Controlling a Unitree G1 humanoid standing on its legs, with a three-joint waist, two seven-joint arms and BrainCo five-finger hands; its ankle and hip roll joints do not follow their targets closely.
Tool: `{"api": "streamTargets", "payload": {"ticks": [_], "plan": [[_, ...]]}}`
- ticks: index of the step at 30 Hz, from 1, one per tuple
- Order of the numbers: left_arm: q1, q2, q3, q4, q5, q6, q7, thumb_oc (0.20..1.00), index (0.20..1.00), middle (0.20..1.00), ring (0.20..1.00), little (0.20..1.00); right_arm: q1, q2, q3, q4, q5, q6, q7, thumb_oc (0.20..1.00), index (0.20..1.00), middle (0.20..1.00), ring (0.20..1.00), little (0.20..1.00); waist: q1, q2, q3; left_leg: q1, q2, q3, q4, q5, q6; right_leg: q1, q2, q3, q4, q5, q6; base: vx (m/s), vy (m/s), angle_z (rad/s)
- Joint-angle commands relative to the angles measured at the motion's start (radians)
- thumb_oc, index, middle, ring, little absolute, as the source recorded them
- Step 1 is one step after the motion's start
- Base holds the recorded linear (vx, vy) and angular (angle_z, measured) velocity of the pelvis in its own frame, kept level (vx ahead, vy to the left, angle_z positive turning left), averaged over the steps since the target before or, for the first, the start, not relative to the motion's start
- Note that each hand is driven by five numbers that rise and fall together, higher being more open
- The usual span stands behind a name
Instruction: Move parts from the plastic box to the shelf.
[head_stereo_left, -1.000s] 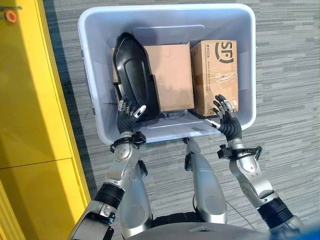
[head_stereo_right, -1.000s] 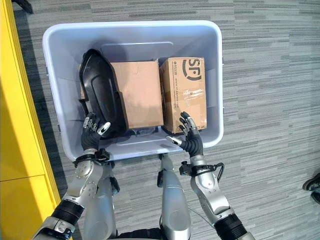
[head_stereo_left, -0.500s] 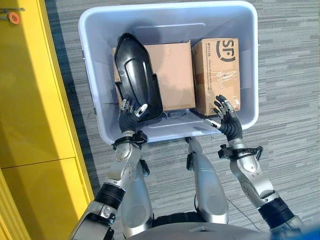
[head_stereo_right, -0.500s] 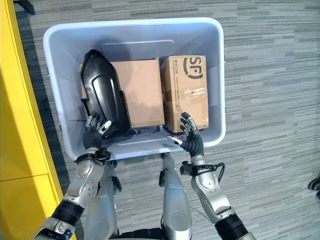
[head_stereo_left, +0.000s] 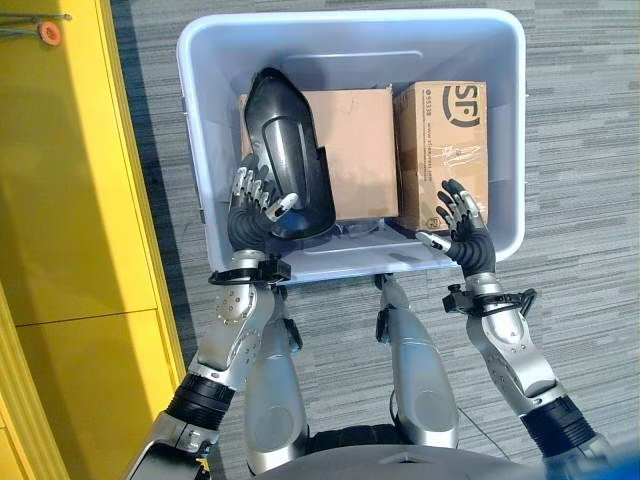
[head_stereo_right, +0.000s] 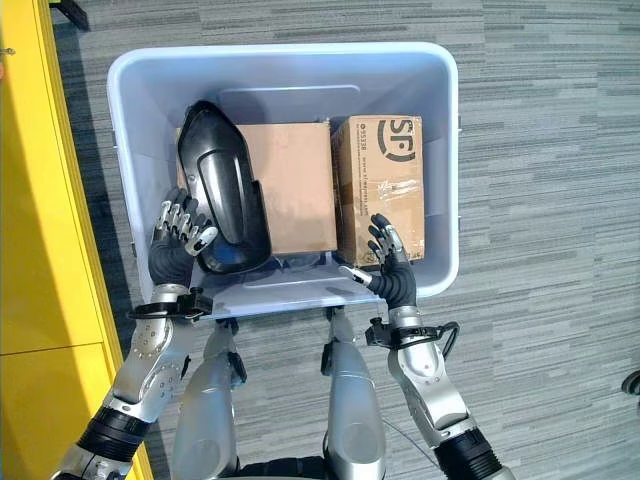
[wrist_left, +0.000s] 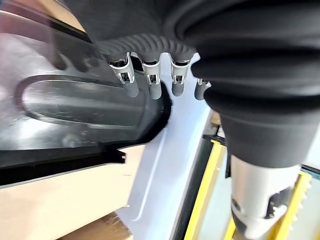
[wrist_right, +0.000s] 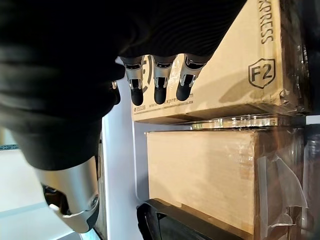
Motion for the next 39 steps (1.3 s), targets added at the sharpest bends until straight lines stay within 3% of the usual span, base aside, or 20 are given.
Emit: {"api": "streamTargets", "payload": {"ticks": [1, 12, 39], "plan": [[0.034, 0.036, 0.045, -0.071, 0.065, -0.062, -0.007, 1.0, 1.0, 1.0, 1.0, 1.0, 0.067, -0.048, -0.047, -0.093, -0.016, -0.068, 0.003, 1.0, 1.0, 1.0, 1.0, 1.0, -0.007, -0.011, -0.026, 0.042, 0.069, -0.026, 0.019, -0.006, -0.046, 0.018, -0.061, -0.03, 0.025, 0.035, 0.068, 0.0, 0.0, 0.0], [0.037, 0.034, 0.078, -0.043, 0.16, -0.064, 0.062, 1.0, 1.0, 1.0, 1.0, 1.0, 0.066, -0.042, -0.044, -0.088, -0.011, -0.083, -0.006, 1.0, 1.0, 1.0, 1.0, 1.0, -0.001, -0.012, -0.023, 0.035, 0.068, -0.028, 0.013, -0.001, -0.048, 0.015, -0.06, -0.037, 0.023, 0.033, 0.067, 0.0, 0.0, 0.0], [0.018, 0.014, 0.067, 0.077, 0.18, -0.047, 0.109, 1.0, 1.0, 1.0, 1.0, 1.0, 0.054, -0.047, -0.018, -0.066, -0.005, -0.083, -0.024, 1.0, 1.0, 1.0, 1.0, 1.0, 0.001, -0.026, -0.023, -0.006, 0.067, -0.036, 0.003, 0.006, -0.045, -0.023, -0.053, -0.041, 0.02, 0.035, 0.064, 0.0, 0.0, 0.0]]}}
